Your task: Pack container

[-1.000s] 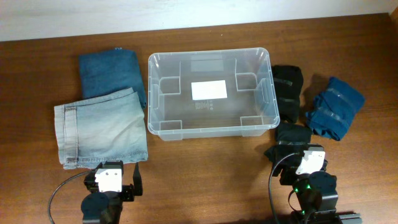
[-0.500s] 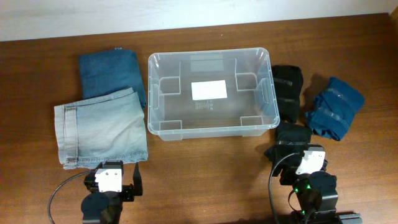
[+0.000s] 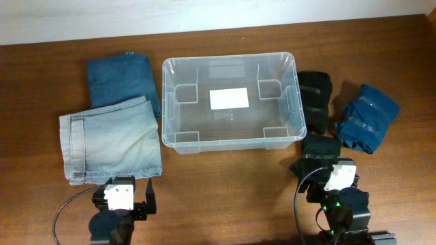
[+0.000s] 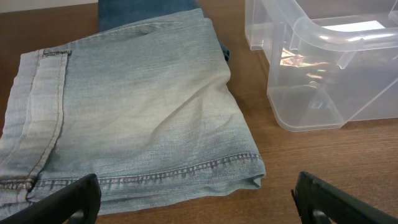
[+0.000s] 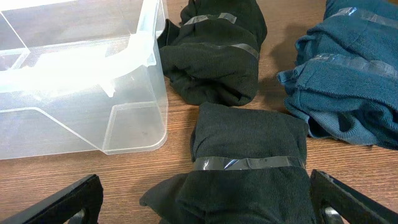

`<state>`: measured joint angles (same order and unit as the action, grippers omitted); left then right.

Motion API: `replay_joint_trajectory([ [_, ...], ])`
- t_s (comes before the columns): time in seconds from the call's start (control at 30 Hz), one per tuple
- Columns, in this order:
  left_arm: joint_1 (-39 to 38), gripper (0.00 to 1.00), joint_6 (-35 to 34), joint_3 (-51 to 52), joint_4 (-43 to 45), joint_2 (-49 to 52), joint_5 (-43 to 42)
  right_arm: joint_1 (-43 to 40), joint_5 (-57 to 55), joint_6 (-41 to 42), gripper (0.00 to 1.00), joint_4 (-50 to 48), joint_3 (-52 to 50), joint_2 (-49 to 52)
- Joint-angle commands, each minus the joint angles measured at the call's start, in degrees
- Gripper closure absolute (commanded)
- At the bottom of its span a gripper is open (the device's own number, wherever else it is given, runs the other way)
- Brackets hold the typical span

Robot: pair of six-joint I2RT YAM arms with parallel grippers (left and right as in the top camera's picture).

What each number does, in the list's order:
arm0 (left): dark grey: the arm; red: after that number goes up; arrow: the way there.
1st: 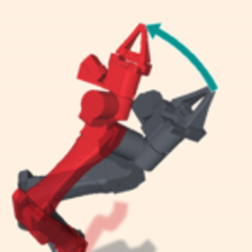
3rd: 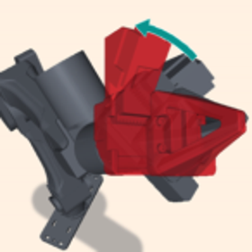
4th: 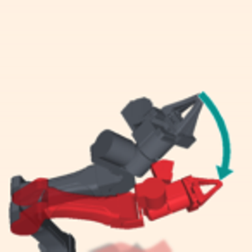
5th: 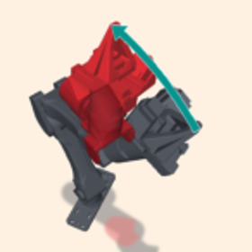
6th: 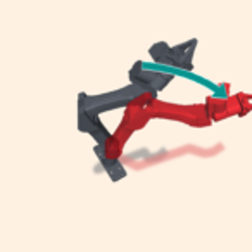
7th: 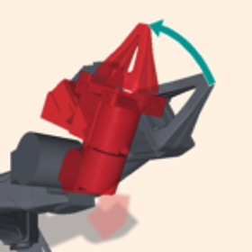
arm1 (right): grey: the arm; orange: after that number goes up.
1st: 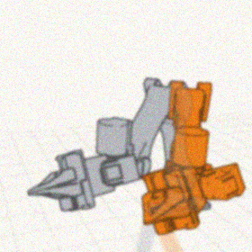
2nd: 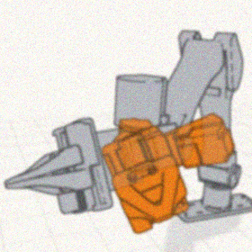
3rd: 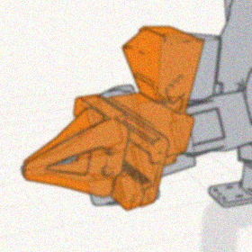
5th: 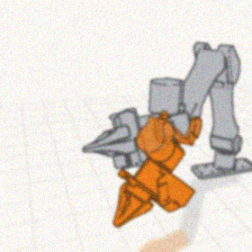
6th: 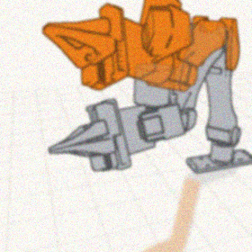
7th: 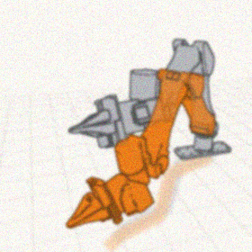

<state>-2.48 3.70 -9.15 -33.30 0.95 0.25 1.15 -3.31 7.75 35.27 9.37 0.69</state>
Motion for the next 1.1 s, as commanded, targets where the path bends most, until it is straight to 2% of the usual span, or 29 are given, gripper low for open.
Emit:
replay_joint_trajectory([
  [0.0, 0.24, 0.01, 1.09, 0.44, 0.28, -0.44, -0.44, -0.46, 0.11, 0.22, 0.02, -0.11, -0.44, -0.33],
  [0.8, 0.24, 0.01, 1.07, 0.44, 0.35, -0.44, -0.5, -0.46, 0.11, 0.22, 0.02, -0.11, -0.44, -0.33],
  [0.9, 0.24, 0.01, 1.03, 0.42, 0.39, -0.44, -2.45, -0.46, 0.11, 0.22, 0.02, -0.11, -0.44, -0.33],
  [1.07, 0.24, 0.01, -4.57, -0.87, 0.74, -0.42, -4.13, -0.46, 0.11, 0.22, 0.02, -0.11, -0.44, -0.33],
])
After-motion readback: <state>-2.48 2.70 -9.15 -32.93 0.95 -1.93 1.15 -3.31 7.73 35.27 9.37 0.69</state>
